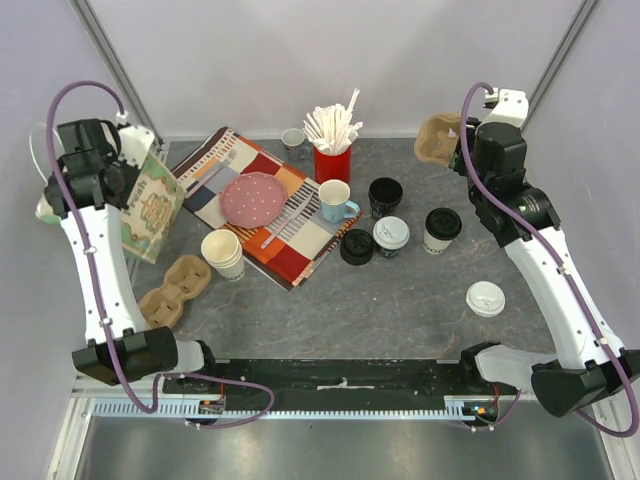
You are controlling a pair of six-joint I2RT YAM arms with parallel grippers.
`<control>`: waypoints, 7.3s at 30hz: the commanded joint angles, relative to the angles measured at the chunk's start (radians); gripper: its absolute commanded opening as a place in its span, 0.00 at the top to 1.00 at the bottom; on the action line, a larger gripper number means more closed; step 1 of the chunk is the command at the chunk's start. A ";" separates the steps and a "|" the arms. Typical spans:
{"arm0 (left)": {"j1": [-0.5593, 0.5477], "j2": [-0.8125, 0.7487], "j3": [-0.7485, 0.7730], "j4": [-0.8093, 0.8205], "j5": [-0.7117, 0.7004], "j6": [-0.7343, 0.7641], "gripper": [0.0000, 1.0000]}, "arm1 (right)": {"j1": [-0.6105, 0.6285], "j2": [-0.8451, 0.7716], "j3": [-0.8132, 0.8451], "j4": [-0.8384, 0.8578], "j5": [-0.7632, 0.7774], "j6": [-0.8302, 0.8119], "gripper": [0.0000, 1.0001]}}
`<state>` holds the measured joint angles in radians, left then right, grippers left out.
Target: Pack the takeout coffee
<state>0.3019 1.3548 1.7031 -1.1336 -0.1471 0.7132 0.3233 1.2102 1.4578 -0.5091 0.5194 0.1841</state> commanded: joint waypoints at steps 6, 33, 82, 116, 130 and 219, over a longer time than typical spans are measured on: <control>-0.269 -0.088 0.364 -0.121 0.104 0.074 0.98 | -0.001 -0.038 0.004 0.012 -0.036 0.031 0.91; -1.202 -0.077 0.063 -0.327 0.360 -0.202 0.98 | -0.003 -0.123 0.013 -0.062 0.011 0.051 0.92; -1.380 0.026 0.271 -0.192 0.259 -0.357 0.02 | -0.001 -0.060 0.245 -0.311 -0.303 0.117 0.95; -0.937 0.058 -0.086 -0.017 0.638 -0.198 0.98 | 0.344 -0.173 -0.036 0.130 -1.000 0.773 0.99; -0.937 -0.088 -0.198 0.043 0.728 -0.356 0.98 | 0.416 -0.186 -0.168 0.086 -0.760 0.739 1.00; -0.917 -0.085 -0.207 0.113 0.730 -0.529 0.98 | 0.666 -0.169 -0.108 -0.203 -0.437 0.525 1.00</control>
<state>-0.6273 1.2892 1.4982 -1.0370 0.5381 0.2321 0.9573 1.0687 1.3724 -0.6559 0.0067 0.7437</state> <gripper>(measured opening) 0.025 0.470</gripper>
